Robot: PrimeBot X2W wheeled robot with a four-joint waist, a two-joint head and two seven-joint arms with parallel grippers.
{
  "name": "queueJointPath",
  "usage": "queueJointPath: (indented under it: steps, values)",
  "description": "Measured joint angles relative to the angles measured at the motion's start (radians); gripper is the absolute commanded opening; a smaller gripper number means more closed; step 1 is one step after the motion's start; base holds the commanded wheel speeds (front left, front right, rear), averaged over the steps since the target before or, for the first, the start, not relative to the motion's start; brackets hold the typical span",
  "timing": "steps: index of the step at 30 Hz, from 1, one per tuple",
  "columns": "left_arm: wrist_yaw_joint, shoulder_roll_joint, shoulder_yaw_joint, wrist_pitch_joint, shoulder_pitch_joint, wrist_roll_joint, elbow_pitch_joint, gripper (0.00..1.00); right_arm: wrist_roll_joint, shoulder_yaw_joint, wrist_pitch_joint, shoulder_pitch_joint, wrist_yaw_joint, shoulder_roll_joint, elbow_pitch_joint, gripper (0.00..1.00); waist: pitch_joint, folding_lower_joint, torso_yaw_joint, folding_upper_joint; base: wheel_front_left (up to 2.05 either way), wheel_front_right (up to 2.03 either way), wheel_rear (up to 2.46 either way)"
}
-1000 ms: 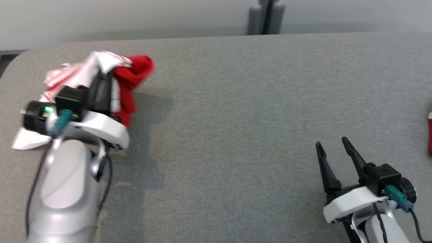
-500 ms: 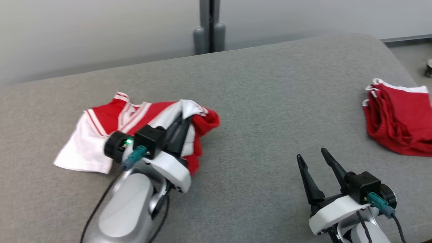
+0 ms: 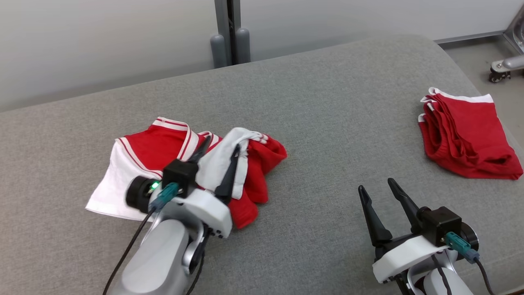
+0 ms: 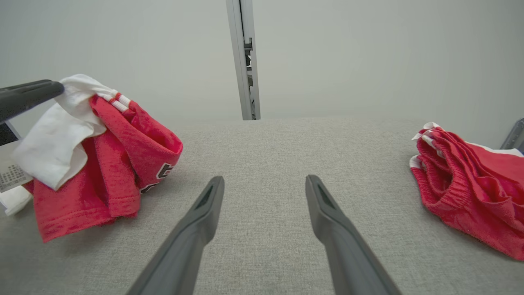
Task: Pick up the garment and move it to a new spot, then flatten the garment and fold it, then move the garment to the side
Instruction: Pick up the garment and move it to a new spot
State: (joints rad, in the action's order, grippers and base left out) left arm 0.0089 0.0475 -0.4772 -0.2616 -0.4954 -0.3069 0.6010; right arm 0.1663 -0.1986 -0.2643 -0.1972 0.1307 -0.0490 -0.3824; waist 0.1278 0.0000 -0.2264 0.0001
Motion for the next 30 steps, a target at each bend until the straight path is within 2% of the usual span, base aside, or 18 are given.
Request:
queueJointPath:
  steps: [7,18,24,30]
  values:
    - [0.037,0.012,0.157,0.0,0.124,0.001,-0.028,1.0,0.009,-0.008,0.0,0.003,0.0,0.001,0.001,1.0,-0.031,0.0,0.032,0.0,0.0,0.0,0.0]
    - [0.076,0.025,0.38,0.0,0.386,0.07,-0.132,1.0,-0.007,0.019,0.0,0.038,0.0,0.0,0.002,1.0,-0.089,0.0,0.103,0.0,0.0,0.0,0.0]
    - [0.072,0.019,0.459,0.0,0.503,0.117,-0.199,1.0,-0.008,0.018,0.0,0.054,0.0,0.001,0.001,1.0,-0.113,0.0,0.14,0.0,0.0,0.0,0.0]
    - [0.072,0.007,0.49,0.0,0.587,0.144,-0.261,1.0,-0.008,0.015,0.0,0.069,0.0,0.001,-0.001,1.0,-0.128,0.0,0.164,0.0,0.0,0.0,0.0]
